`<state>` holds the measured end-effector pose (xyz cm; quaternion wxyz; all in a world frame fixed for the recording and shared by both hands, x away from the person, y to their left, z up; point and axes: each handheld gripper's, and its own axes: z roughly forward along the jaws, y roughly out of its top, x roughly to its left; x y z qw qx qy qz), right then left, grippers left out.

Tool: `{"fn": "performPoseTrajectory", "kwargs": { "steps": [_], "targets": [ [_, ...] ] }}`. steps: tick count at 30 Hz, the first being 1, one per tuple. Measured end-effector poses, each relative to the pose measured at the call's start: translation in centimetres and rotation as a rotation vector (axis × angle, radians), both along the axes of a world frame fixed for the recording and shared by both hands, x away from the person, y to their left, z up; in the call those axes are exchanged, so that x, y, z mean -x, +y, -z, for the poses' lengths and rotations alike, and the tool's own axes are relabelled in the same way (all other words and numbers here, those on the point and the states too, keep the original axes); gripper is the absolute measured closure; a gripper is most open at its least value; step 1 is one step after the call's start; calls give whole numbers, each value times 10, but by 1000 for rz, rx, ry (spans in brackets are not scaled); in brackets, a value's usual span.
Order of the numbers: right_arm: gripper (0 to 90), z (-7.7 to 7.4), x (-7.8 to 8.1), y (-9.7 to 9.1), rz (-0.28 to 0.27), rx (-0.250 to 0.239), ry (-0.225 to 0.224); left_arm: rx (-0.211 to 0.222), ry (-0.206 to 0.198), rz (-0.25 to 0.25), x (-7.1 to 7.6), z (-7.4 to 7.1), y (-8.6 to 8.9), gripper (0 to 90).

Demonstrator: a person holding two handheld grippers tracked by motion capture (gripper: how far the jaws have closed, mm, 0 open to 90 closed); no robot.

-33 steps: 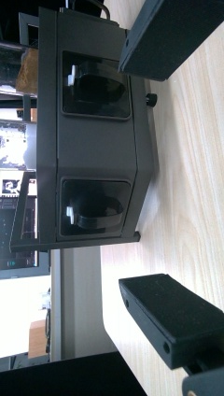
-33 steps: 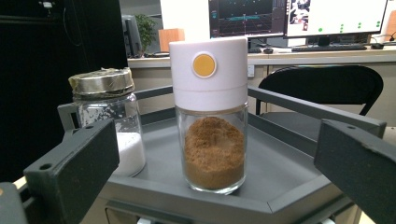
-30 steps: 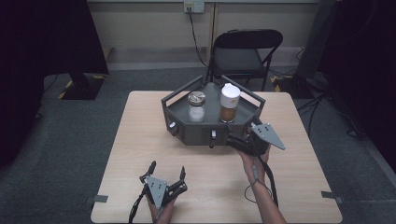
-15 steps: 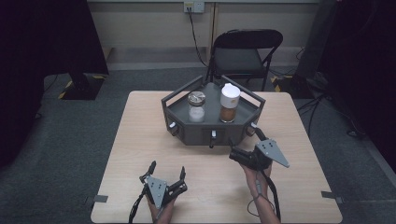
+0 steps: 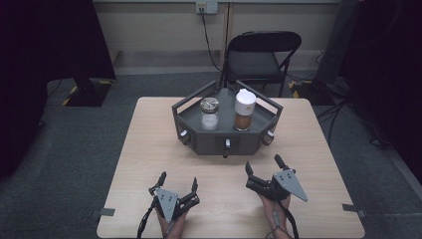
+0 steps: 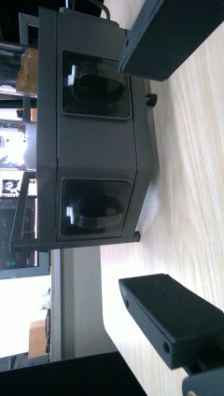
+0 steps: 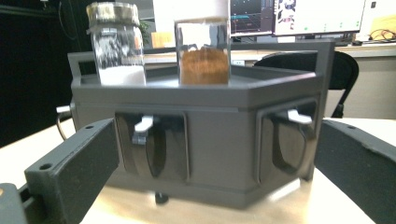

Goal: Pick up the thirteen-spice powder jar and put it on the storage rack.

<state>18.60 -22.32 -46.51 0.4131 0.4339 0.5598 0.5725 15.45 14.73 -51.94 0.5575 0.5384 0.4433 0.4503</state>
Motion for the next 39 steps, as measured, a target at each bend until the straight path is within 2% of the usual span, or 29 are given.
{"fn": "performPoseTrajectory", "kwargs": {
  "steps": [7,13,17,25,33,39],
  "targets": [
    [0,19,10,0,23,2,26,0,0,0,0,0,0,1],
    [0,29,19,4,51,32,6,0,0,0,0,0,0,1],
    [0,35,24,6,59,48,11,0,0,0,0,0,0,1],
    [0,43,27,11,84,52,-2,0,0,-1,0,0,0,1],
    [0,51,33,11,98,49,-49,0,0,-1,0,0,0,1],
    [0,51,33,11,98,44,-46,1,0,-2,0,0,0,1]
  ]
}}
